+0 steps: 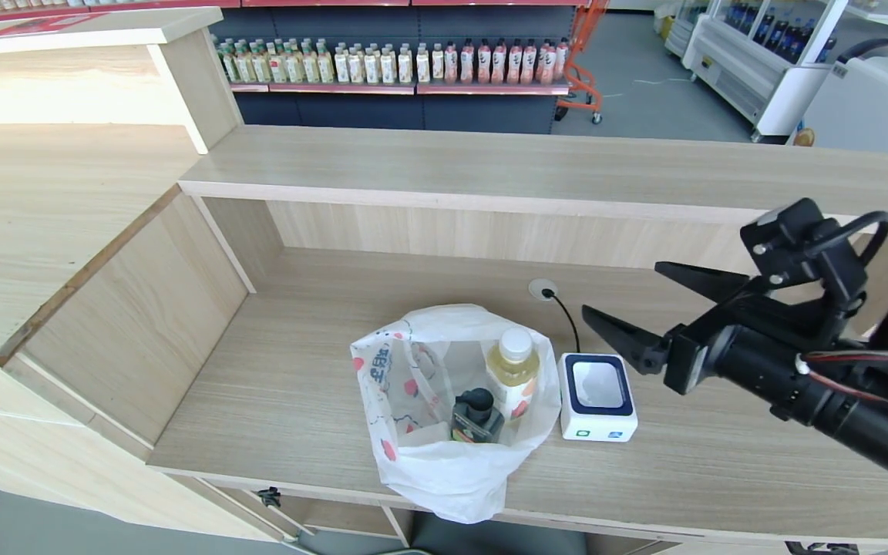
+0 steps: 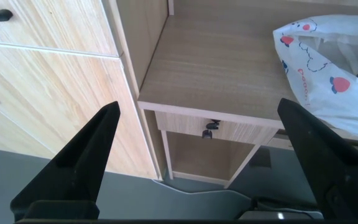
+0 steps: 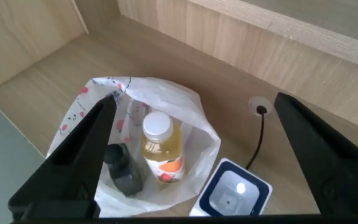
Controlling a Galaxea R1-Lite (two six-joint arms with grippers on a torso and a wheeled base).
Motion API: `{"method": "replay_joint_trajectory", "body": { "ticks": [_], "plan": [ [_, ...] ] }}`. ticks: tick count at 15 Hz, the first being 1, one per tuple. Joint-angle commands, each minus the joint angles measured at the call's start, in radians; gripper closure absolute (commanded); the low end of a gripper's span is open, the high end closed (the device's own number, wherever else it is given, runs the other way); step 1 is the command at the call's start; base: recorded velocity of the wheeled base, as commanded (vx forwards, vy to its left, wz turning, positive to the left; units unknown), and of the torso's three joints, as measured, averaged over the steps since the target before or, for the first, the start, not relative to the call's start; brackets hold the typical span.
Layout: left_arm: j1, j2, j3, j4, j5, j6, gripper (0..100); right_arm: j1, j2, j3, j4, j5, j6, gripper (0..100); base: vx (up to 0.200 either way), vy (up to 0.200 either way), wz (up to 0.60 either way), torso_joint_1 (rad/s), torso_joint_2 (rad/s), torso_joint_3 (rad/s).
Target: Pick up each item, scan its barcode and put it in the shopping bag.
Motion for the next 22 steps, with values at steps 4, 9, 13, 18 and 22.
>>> {"method": "replay_joint_trajectory", "body": {
  "ticks": [4,9,13,18,22],
  "plan": [
    [0.000,0.000,0.000,0.000,0.000,0.000,0,-0.004,-0.503,0.067,0.535,-0.201,0.042,0,0.000,0.000,0.00,0.000,0.00,0.000],
    [0.000,0.000,0.000,0.000,0.000,0.000,0,-0.002,-0.508,0.082,0.544,-0.271,0.045,0,0.000,0.000,0.00,0.000,0.00,0.000],
    [0.000,0.000,0.000,0.000,0.000,0.000,0,-0.002,-0.497,0.107,0.476,-0.276,0.053,0,0.000,0.000,0.00,0.000,0.00,0.000],
    [0.000,0.000,0.000,0.000,0.000,0.000,0,-0.010,-0.453,0.133,0.349,-0.285,0.062,0,0.000,0.000,0.00,0.000,0.00,0.000],
    [0.000,0.000,0.000,0.000,0.000,0.000,0,-0.333,-0.568,0.248,0.372,-0.021,0.053,0,0.000,0.000,0.00,0.000,0.00,0.000]
  ]
}}
